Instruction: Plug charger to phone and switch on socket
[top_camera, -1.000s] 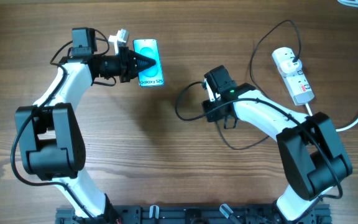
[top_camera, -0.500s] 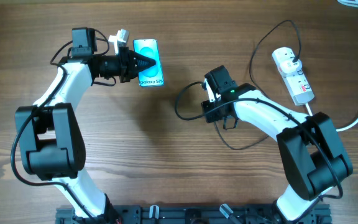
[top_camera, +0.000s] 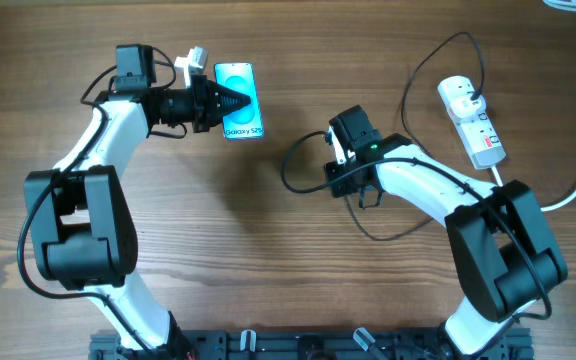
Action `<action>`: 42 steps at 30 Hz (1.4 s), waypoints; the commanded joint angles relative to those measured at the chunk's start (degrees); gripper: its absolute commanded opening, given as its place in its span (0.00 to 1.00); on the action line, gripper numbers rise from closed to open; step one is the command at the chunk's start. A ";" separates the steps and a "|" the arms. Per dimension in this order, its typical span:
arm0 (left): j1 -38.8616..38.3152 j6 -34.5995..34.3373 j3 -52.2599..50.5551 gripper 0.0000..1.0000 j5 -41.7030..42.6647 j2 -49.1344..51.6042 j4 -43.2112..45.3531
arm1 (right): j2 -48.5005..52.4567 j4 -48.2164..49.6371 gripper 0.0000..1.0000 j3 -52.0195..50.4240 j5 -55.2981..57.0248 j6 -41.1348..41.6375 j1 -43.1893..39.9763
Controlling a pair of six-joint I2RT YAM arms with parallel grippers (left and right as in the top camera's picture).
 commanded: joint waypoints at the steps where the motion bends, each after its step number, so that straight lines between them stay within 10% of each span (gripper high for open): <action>1: 0.46 1.31 0.20 0.04 2.16 -2.36 0.17 | 0.83 -0.79 0.04 -1.53 -0.83 0.20 0.09; 10: 0.59 1.31 0.20 0.04 2.19 -2.38 0.24 | 0.20 -3.67 0.04 -0.68 -6.51 0.02 0.09; 22: 1.01 1.09 0.20 0.04 0.50 -13.29 1.27 | -7.23 6.21 0.04 0.85 -63.45 -2.89 0.09; 42: 4.50 -3.74 0.20 0.04 0.48 -13.29 2.36 | -7.23 32.94 0.04 0.85 -78.29 21.46 0.11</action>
